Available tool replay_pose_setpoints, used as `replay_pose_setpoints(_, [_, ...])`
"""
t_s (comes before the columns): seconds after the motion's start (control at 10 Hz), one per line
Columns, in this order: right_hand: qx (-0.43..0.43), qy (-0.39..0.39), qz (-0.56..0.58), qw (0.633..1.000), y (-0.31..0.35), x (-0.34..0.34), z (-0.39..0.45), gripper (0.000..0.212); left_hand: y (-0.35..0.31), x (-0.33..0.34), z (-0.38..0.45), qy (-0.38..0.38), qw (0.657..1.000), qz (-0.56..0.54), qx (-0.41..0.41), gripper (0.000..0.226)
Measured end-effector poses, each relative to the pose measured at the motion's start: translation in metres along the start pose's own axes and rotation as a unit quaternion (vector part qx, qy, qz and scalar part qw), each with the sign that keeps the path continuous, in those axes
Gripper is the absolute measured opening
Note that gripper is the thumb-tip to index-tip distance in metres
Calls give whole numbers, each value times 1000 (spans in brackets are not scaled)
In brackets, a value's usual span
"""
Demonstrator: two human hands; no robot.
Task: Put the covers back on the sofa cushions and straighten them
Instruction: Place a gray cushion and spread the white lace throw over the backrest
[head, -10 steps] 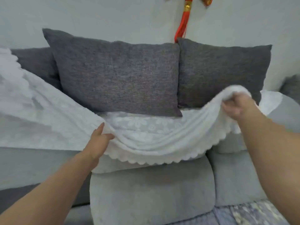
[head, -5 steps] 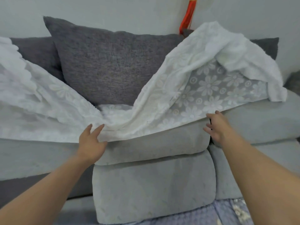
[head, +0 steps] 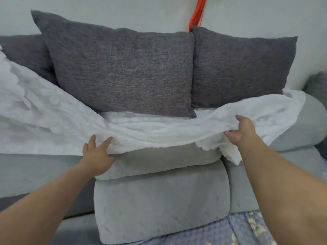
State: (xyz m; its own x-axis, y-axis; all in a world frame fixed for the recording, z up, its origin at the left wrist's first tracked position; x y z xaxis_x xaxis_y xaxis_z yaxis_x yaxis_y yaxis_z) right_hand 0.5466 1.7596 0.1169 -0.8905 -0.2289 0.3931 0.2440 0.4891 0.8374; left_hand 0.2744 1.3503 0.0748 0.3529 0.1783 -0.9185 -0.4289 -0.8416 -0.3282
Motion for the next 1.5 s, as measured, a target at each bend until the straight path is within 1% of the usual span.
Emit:
replay_pose_setpoints(0.1, [0,-17,-31,999,-7,-18,4,43,-2,-12,9,4,999,47,17,79])
replay_pose_setpoints(0.2, [-218,-71,-207,951,0,-42,31,64,-13,-29,14,-15,997,67,33,77])
replay_pose_setpoints(0.3, [-64,-219,-550,803,37,-32,21,109,-28,-49,13,-31,992,116,33,76])
replay_pose_setpoints(0.4, [-241,-84,-481,839,139,58,15,56,-48,-86,11,-71,987,138,42,76])
replay_pose_setpoints(0.5, [-220,90,-286,928,212,157,-9,47,-60,-130,18,-106,983,133,65,78])
replay_pose_setpoints(0.6, [-262,224,-319,883,227,226,-39,60,-49,-151,29,-102,981,155,54,82])
replay_pose_setpoints(0.7, [-370,100,-338,859,215,220,-31,59,-35,-149,38,-78,988,132,34,82])
replay_pose_setpoints(0.8, [-340,69,-424,837,181,194,-15,62,-32,-144,41,-81,989,118,26,80])
replay_pose_setpoints(0.9, [-247,104,-506,820,126,160,-5,62,-30,-134,41,-66,988,138,33,77])
replay_pose_setpoints(1.0, [-219,80,-548,803,73,118,9,62,-28,-117,42,-43,989,137,37,75])
replay_pose_setpoints(1.1, [-239,17,-528,815,40,82,15,58,-28,-100,42,-48,982,177,31,73])
replay_pose_setpoints(1.2, [-244,-33,-506,827,26,51,21,58,-31,-90,43,-69,974,213,30,66])
replay_pose_setpoints(1.3, [-235,-82,-511,823,31,29,23,46,-33,-83,47,-64,968,242,28,58])
replay_pose_setpoints(1.4, [-231,-127,-501,824,42,16,23,34,-32,-78,51,-43,965,257,19,52])
replay_pose_setpoints(1.5, [-219,-127,-463,849,42,10,25,42,-27,-73,57,-34,961,273,11,56])
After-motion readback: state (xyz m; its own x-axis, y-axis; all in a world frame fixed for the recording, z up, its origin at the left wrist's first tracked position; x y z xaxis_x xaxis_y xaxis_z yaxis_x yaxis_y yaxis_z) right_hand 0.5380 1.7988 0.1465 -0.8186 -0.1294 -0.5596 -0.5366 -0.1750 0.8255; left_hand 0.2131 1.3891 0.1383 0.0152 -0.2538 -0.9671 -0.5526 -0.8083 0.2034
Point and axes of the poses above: each hand's wrist, its own z-axis towards the middle knuckle, its own x-axis out of the palm, y = z × x, the point moved 5 cm from there along z, towards the middle knuckle, and after that the axes turned 3 degrees about y, right-handed, at the moved point
